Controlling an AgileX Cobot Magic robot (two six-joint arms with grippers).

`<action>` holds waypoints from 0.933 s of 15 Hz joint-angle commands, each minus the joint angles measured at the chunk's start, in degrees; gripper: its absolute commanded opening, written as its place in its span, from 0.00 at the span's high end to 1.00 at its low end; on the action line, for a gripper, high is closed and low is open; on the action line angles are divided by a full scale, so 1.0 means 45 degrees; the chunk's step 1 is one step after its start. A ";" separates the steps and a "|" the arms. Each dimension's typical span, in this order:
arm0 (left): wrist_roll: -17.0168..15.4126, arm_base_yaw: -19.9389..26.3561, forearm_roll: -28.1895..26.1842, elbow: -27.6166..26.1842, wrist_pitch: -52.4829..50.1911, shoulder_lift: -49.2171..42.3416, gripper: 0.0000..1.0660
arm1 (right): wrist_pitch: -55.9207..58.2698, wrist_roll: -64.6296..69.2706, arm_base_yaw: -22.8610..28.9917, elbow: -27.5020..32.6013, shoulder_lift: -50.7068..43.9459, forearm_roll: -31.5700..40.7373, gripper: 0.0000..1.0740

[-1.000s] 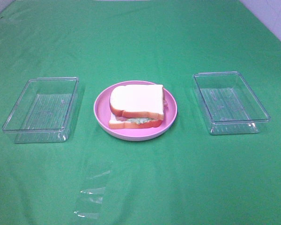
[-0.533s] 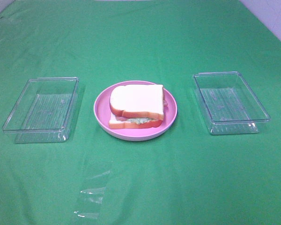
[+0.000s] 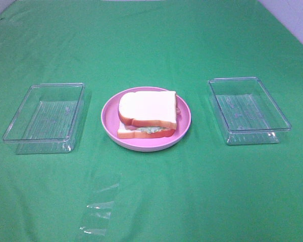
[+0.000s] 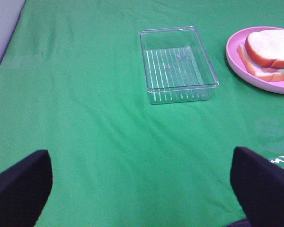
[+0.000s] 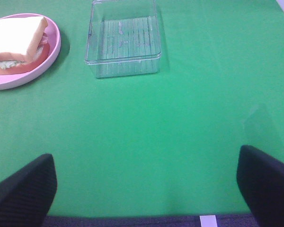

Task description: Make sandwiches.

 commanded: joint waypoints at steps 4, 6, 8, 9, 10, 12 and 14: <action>-0.0025 0.0777 -0.0089 0.0038 -0.0064 -0.0267 0.12 | -0.0089 -0.0115 0.0013 0.0051 -0.0318 0.0025 0.08; -0.0025 0.0777 -0.0089 0.0038 -0.0064 -0.0267 0.12 | -0.0089 -0.0115 0.0013 0.0051 -0.0318 0.0025 0.08; -0.0025 0.0777 -0.0089 0.0038 -0.0064 -0.0267 0.12 | -0.0089 -0.0115 0.0013 0.0051 -0.0318 0.0025 0.08; -0.0025 0.0777 -0.0089 0.0038 -0.0064 -0.0267 0.12 | -0.0089 -0.0115 0.0013 0.0051 -0.0318 0.0025 0.08; -0.0025 0.0777 -0.0089 0.0038 -0.0064 -0.0267 0.12 | -0.0089 -0.0115 0.0013 0.0051 -0.0318 0.0025 0.08; -0.0025 0.0777 -0.0089 0.0038 -0.0064 -0.0267 0.12 | -0.0089 -0.0115 0.0013 0.0051 -0.0318 0.0025 0.08; -0.0025 0.0777 -0.0089 0.0038 -0.0064 -0.0216 0.12 | -0.0089 -0.0115 0.0013 0.0051 -0.0318 0.0025 0.08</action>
